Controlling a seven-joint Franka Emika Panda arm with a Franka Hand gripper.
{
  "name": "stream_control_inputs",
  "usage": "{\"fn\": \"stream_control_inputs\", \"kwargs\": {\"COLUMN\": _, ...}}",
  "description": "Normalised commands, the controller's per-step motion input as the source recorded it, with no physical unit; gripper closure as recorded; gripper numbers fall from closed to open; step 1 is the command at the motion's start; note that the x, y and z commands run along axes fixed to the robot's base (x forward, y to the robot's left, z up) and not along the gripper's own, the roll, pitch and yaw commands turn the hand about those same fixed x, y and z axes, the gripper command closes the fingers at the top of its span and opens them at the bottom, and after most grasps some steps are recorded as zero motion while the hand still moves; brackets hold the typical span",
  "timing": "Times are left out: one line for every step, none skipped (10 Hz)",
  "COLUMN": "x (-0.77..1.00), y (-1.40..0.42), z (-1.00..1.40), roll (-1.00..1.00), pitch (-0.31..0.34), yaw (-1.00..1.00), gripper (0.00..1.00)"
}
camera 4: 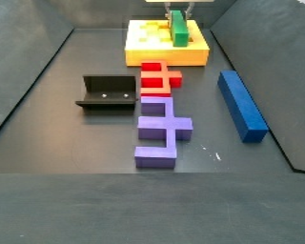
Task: Pick up the green object. Move up. Move to above the board. Insert the green object.
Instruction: Insert the green object.
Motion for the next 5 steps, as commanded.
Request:
{"fn": "stream_control_inputs", "kwargs": {"x": 0.2, "y": 0.02, "z": -0.28, "roll": 0.0, "pitch": -0.024, "yaw": -0.06, "gripper": 1.0}}
{"fn": "stream_control_inputs", "kwargs": {"x": 0.12, "y": 0.01, "z": -0.25, "roll": 0.0, "pitch": -0.021, "yaw": -0.03, "gripper": 1.0}}
{"fn": "stream_control_inputs", "kwargs": {"x": 0.07, "y": 0.0, "z": -0.19, "roll": 0.0, "pitch": -0.013, "yaw": 0.0, "gripper": 1.0}}
{"fn": "stream_control_inputs", "kwargs": {"x": 0.0, "y": 0.0, "z": -0.15, "roll": 0.0, "pitch": -0.021, "yaw": 0.0, "gripper": 1.0}}
{"fn": "stream_control_inputs", "kwargs": {"x": 0.0, "y": 0.0, "z": 0.0, "roll": 0.0, "pitch": 0.0, "yaw": 0.0, "gripper": 1.0}}
